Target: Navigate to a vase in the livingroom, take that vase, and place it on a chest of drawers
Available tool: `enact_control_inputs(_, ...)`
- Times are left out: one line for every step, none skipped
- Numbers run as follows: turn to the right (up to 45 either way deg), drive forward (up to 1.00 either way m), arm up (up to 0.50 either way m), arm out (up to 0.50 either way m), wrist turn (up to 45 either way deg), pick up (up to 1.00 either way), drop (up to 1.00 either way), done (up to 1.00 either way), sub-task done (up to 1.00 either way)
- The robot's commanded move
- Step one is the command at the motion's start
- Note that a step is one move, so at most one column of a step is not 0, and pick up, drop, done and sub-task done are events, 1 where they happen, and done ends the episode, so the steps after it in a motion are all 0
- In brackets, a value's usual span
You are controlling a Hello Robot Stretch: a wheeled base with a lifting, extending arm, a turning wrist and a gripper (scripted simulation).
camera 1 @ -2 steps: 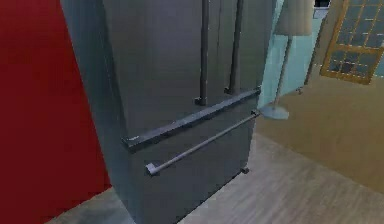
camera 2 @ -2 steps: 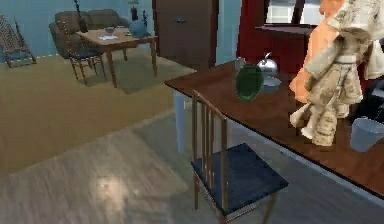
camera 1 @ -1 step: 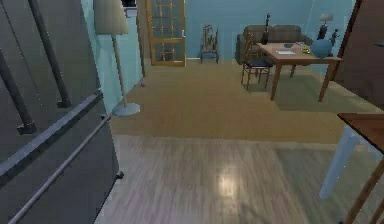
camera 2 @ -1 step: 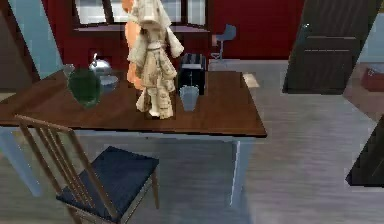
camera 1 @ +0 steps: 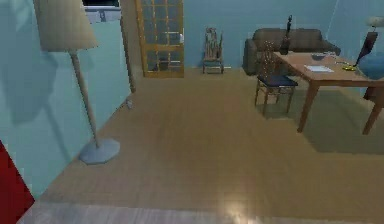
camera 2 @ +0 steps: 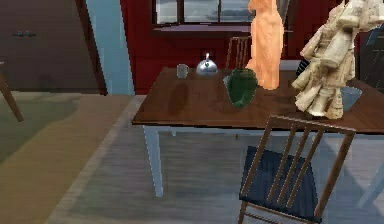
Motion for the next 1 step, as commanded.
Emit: enact_control_inputs(9.0,0.00,0.00,0.00,0.0,0.00,0.00,0.00,0.00)
